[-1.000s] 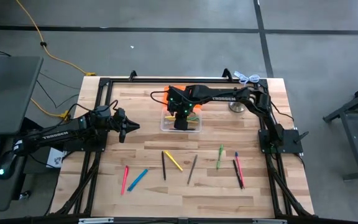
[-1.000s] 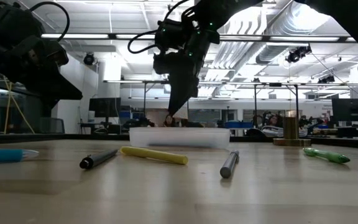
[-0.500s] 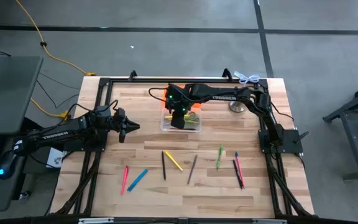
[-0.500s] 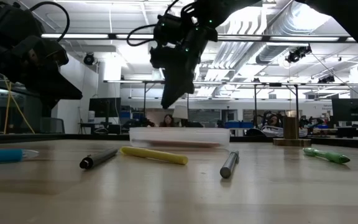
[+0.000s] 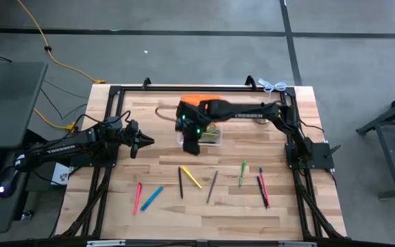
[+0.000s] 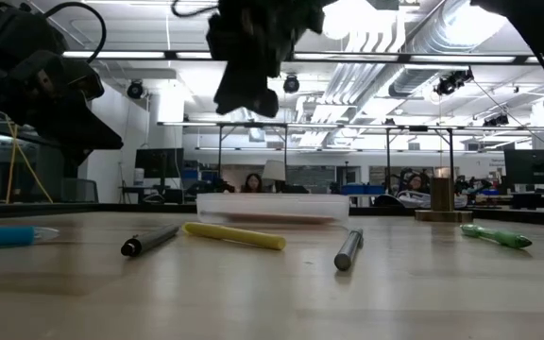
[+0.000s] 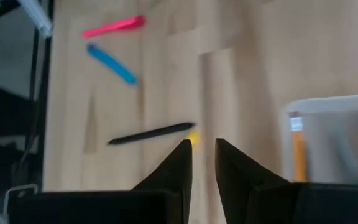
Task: Pick & place school supplies into a supply box
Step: Put the gray pen into the orange supply box
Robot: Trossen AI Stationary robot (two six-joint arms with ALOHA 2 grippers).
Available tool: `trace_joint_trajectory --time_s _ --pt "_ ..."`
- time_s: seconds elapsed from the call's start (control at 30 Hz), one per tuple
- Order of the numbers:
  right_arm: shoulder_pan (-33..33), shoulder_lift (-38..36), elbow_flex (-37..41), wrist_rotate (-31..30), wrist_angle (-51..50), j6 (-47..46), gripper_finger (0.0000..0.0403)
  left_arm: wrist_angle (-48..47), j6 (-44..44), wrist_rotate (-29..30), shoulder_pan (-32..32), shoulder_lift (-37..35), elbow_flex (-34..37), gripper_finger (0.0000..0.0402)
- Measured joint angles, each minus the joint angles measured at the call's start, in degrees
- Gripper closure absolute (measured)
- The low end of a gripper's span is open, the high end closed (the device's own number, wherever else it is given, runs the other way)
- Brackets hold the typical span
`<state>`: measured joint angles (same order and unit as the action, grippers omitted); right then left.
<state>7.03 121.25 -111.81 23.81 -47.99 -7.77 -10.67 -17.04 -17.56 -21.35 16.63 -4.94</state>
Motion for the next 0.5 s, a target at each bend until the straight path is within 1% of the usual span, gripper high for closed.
trace_joint_trajectory --time_s 0.1,0.2,0.33,0.5 --pt "-3.46 -0.02 0.0 -0.37 -1.27 -1.69 0.036 -0.11 -0.01 -0.02 -0.01 -0.01 -0.03 0.0323" --pt "-6.87 -0.03 0.0 -0.74 -3.57 -5.25 0.0366 -0.14 0.0 -0.02 0.01 -0.01 -0.03 0.0323" --pt "-10.83 -0.04 0.0 -1.49 -7.34 -13.09 0.0373 -0.16 0.0 -0.02 0.0 0.0 -0.03 0.0323" --pt "-14.32 -0.04 0.0 -1.54 -9.65 -24.89 0.0378 -0.16 0.0 -0.02 0.01 0.01 -0.03 0.0323"
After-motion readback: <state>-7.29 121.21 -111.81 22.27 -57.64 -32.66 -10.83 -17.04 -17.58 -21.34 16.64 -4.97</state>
